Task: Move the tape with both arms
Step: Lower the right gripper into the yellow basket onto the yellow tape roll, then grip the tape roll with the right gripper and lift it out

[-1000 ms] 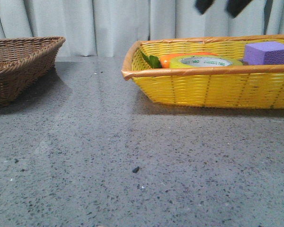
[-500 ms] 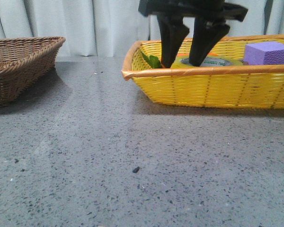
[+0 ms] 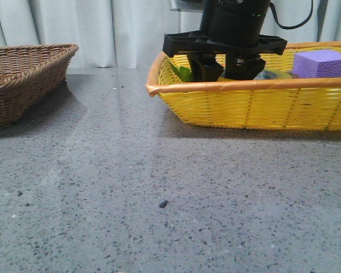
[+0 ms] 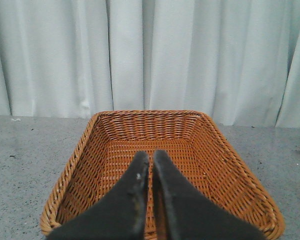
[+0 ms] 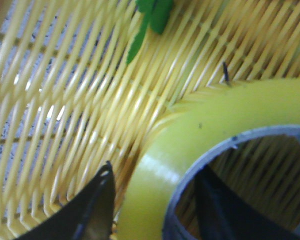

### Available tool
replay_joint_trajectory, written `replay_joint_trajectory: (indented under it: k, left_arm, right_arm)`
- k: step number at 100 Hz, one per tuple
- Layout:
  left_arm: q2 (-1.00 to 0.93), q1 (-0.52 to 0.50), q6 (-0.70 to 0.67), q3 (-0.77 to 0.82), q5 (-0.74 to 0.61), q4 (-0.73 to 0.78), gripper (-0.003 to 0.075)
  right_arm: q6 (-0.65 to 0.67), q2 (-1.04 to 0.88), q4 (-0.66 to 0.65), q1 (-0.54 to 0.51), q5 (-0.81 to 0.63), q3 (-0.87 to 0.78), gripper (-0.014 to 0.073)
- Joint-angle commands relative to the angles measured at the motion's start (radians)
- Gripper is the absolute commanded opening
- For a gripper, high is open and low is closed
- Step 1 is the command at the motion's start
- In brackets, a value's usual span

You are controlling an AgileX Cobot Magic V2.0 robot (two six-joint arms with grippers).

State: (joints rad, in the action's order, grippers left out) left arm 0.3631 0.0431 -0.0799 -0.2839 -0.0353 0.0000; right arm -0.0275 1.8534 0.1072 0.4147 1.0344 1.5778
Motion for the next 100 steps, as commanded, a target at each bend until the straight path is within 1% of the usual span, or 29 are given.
replay_joint_trajectory:
  k: [1, 12, 19, 29, 41, 51, 71, 85, 100]
  left_arm:
    - [0.014, -0.003, -0.003, -0.034, -0.074, 0.000, -0.0021]
    - [0.014, -0.003, -0.003, -0.034, -0.074, 0.000, -0.0021]
    - [0.014, -0.003, -0.003, -0.034, -0.074, 0.000, -0.0021]
    - [0.014, -0.003, -0.003, -0.034, -0.074, 0.000, -0.0021]
    - [0.014, -0.003, -0.003, -0.034, -0.074, 0.000, -0.0020]
    - [0.014, -0.003, -0.003, -0.034, -0.074, 0.000, -0.0021]
    - [0.014, -0.003, -0.003, -0.034, -0.074, 0.000, -0.0021]
    - [0.014, -0.003, -0.003, -0.034, -0.074, 0.000, -0.0021]
    - [0.014, -0.003, -0.003, -0.034, -0.074, 0.000, -0.0021]
  right_arm:
    - [-0.011, -0.046, -0.005, -0.006, -0.026, 0.038, 0.0162]
    - [-0.011, -0.046, -0.005, -0.006, -0.022, 0.052, 0.0054]
    - [-0.011, -0.046, -0.005, -0.006, -0.017, 0.068, 0.0013]
    - [-0.011, -0.046, -0.005, -0.006, -0.002, 0.096, -0.0016]
    - [-0.011, -0.046, -0.005, -0.006, 0.010, 0.121, -0.0020]
    - [-0.011, -0.046, -0.005, -0.006, 0.043, 0.156, -0.0050]
    - [-0.011, -0.046, -0.005, 0.020, 0.141, 0.289, -0.0047]
    - [-0.028, -0.046, -0.003, 0.085, 0.180, 0.412, -0.0047]
    - [-0.034, -0.041, -0.003, 0.211, 0.185, 0.497, -0.0047]
